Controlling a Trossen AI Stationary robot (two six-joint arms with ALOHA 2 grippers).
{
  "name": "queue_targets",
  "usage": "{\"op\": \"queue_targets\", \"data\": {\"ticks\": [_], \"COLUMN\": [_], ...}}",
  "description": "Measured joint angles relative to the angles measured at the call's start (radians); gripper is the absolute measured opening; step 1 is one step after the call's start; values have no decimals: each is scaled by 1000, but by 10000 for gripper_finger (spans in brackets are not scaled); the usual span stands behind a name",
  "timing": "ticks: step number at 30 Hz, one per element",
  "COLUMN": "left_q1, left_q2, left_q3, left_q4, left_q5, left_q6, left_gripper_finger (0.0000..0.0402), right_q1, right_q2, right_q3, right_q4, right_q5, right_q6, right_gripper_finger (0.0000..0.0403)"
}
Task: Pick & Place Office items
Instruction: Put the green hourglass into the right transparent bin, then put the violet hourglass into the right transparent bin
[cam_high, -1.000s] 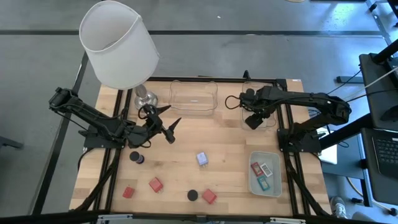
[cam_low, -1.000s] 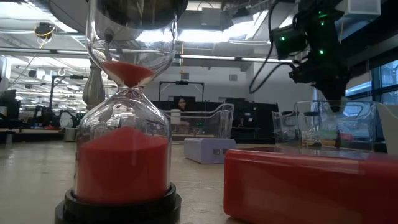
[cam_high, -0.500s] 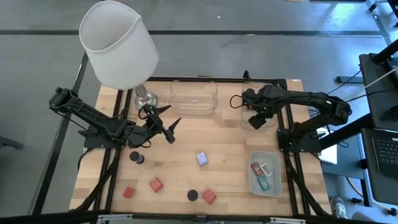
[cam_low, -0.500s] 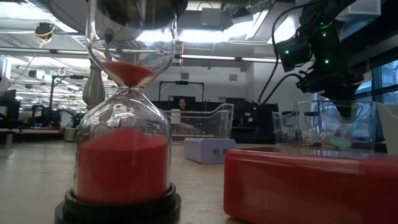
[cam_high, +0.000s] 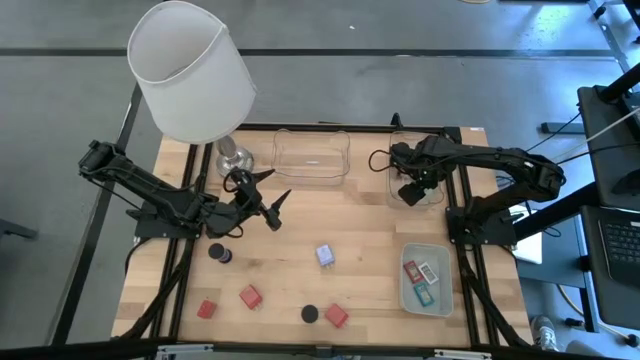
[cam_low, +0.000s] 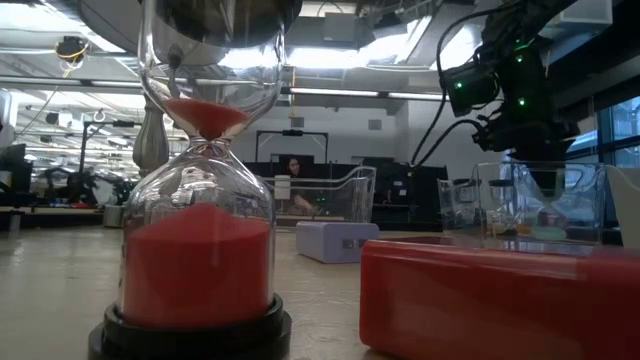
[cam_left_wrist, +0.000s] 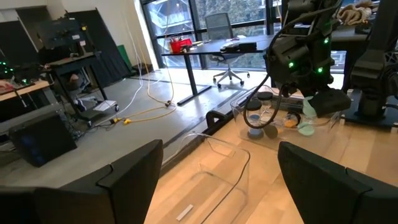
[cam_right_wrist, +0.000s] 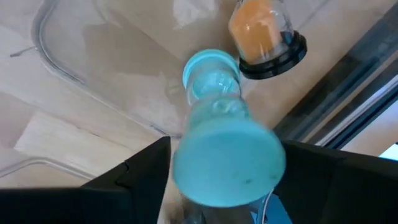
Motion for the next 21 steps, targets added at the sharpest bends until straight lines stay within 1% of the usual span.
{"op": "queue_targets", "data": {"ticks": [4, 9, 12, 15, 16, 18, 21], "left_q1": [0, 1, 1, 1, -1, -7, -17], "left_q2": [0, 0, 0, 0, 0, 0, 0], "left_q3": [0, 0, 0, 0, 0, 0, 0], "left_q4": [0, 1, 2, 3, -1, -33, -125], "left_q5": [0, -20, -29, -21, -6, 63, 242], "left_q6": [0, 9, 9, 0, -14, -74, -209], "left_gripper_finger": [316, 316, 316, 316, 316, 316, 316], "right_q1": [0, 0, 0, 1, 3, 13, 46], "right_q2": [0, 0, 0, 0, 0, -1, -13], "right_q3": [0, 3, 34, 96, 121, 173, 246], "right_q4": [2, -3, -33, -85, -104, -136, -149], "right_q5": [8, 80, 114, 173, 197, 246, 305], "right_q6": [-15, -15, -15, -12, -7, 10, 23], "right_gripper_finger": [267, 285, 292, 293, 292, 290, 287]}}
